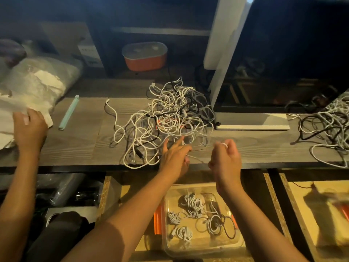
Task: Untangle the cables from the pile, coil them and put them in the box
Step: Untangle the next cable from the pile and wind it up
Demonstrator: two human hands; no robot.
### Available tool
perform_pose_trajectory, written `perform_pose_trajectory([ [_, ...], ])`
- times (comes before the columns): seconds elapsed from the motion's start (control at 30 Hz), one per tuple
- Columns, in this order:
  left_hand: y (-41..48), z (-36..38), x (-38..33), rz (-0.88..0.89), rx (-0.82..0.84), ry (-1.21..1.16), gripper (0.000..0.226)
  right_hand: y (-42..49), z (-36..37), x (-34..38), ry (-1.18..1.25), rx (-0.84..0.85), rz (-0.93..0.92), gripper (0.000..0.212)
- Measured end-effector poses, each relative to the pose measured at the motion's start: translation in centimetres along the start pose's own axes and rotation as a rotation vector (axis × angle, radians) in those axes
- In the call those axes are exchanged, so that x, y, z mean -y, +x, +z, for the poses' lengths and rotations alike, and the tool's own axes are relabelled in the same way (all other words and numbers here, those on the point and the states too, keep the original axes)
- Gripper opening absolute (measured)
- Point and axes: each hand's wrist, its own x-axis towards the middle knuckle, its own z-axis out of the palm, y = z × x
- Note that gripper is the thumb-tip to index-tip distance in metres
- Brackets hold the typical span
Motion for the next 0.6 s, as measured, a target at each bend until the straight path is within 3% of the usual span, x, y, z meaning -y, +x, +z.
perform_pose_trajectory([
  [0.07, 0.5, -0.3, 0.0, 0.02, 0.017, 0.103, 0.037, 0.7, -0.5, 0.0, -0.375, 0.127, -0.06, 0.019],
  [0.13, 0.9, -0.6, -0.2, 0.049, -0.01, 0.145, 0.042, 1.5, -1.1, -1.1, -0.766, 0.297, 0.022, 0.028],
  [0.17, 1.0, -0.7, -0.3, 0.059, -0.029, 0.147, 0.043, 1.8, -1.3, -1.7, -0.944, 0.402, 0.075, 0.022],
  [0.23, 1.4, -0.9, -0.4, 0.071, -0.047, 0.15, 0.043, 1.8, -1.5, -2.8, -1.07, 0.557, 0.136, 0.012],
  [0.3, 1.6, -1.1, -0.2, 0.054, -0.038, 0.148, 0.046, 1.8, -1.6, -3.1, -0.981, 0.561, 0.097, 0.022],
  [0.37, 1.7, -1.0, 0.2, 0.042, -0.004, 0.134, 0.047, 2.0, -1.5, -2.6, -0.878, 0.483, -0.069, 0.028],
  [0.5, 1.5, -0.2, 0.6, 0.026, 0.069, 0.053, 0.053, 2.2, -1.6, -1.0, -0.72, 0.451, -0.374, 0.021],
  [0.6, 1.7, -0.1, 0.7, -0.009, 0.064, -0.013, 0.054, 1.0, -0.7, 0.0, -0.273, 0.448, -0.251, 0.02],
])
